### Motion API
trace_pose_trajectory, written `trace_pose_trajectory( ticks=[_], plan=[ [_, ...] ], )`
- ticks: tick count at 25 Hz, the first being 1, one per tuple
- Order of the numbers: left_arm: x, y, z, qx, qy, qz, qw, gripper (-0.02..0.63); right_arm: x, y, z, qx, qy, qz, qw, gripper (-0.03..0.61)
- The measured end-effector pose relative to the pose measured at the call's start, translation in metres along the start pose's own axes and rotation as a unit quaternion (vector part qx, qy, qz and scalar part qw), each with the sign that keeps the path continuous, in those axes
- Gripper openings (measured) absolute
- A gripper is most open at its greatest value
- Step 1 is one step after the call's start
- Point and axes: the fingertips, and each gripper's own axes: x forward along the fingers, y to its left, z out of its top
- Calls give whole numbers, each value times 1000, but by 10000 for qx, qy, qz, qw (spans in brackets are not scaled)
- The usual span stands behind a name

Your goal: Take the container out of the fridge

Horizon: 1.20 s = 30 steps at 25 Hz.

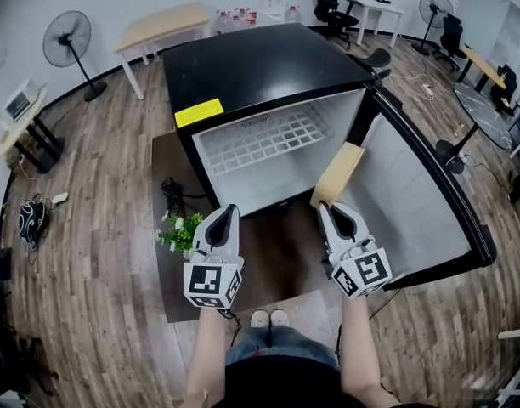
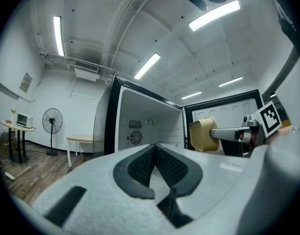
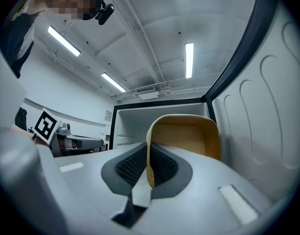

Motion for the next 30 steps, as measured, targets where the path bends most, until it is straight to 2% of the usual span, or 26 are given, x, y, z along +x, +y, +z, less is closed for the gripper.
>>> trace_pose_trajectory(
  ticks=[30],
  plan=[
    [12, -2, -8, -49, 67, -63, 9999, 8, -3, -19, -2, 119, -2, -198, 9997, 21]
  ],
)
